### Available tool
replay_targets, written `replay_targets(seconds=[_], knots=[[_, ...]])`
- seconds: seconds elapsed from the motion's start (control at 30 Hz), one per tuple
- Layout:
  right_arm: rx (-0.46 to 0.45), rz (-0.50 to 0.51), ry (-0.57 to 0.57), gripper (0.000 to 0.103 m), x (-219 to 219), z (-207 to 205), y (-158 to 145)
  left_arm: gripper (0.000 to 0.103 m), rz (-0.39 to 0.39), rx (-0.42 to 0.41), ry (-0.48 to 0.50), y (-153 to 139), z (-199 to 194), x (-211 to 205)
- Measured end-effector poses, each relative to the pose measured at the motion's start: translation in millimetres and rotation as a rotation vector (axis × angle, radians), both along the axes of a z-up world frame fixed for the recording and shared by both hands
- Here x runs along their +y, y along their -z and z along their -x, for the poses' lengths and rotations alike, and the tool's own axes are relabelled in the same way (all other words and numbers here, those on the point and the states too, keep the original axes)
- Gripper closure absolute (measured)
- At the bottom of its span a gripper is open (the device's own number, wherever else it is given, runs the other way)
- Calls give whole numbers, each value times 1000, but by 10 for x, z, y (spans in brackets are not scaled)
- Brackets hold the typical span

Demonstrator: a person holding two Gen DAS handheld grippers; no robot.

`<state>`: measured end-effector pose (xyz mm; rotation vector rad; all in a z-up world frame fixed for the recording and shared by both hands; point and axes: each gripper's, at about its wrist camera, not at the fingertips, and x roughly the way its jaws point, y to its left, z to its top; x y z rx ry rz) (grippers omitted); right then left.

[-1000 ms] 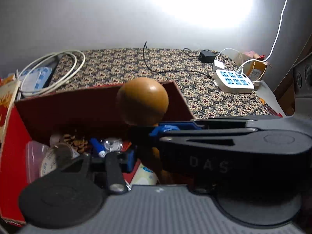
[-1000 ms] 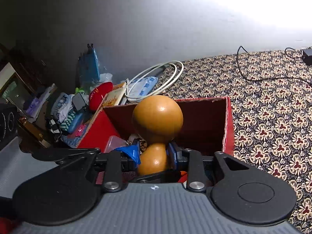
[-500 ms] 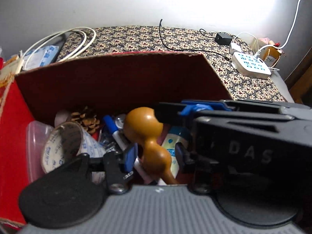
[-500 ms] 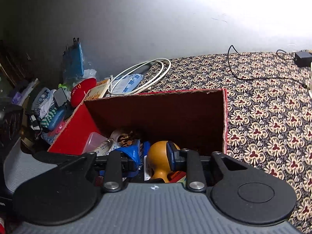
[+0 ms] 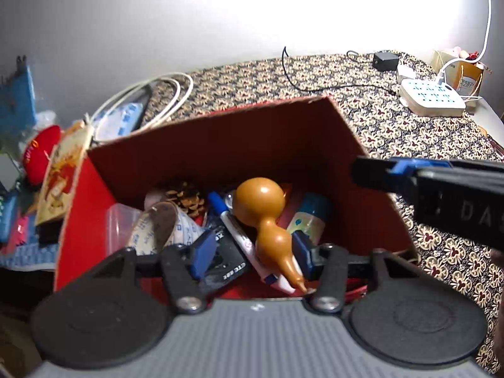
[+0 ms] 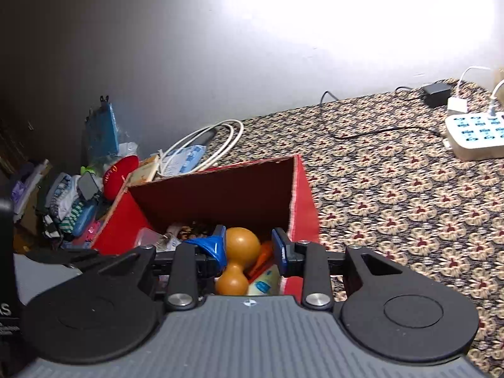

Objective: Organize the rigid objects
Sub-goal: 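Lower the gourd into the red box and open the right gripper, then withdraw both grippers back from the red box over the table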

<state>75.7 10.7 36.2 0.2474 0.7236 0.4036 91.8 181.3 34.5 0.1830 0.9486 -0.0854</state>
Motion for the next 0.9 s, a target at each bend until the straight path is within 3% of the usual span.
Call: replay_targets(seconds=[0.17, 0.5, 0.9], knots=[[-30, 15, 14, 88, -194, 165, -65, 48, -62, -30, -9, -125, 132, -212], [-13, 25, 83, 87, -741, 375, -99, 43, -97, -63, 3, -226, 425, -726], [80, 141, 171, 87, -1294, 608, 91, 43, -96, 0, -9, 7, 674, -1380]])
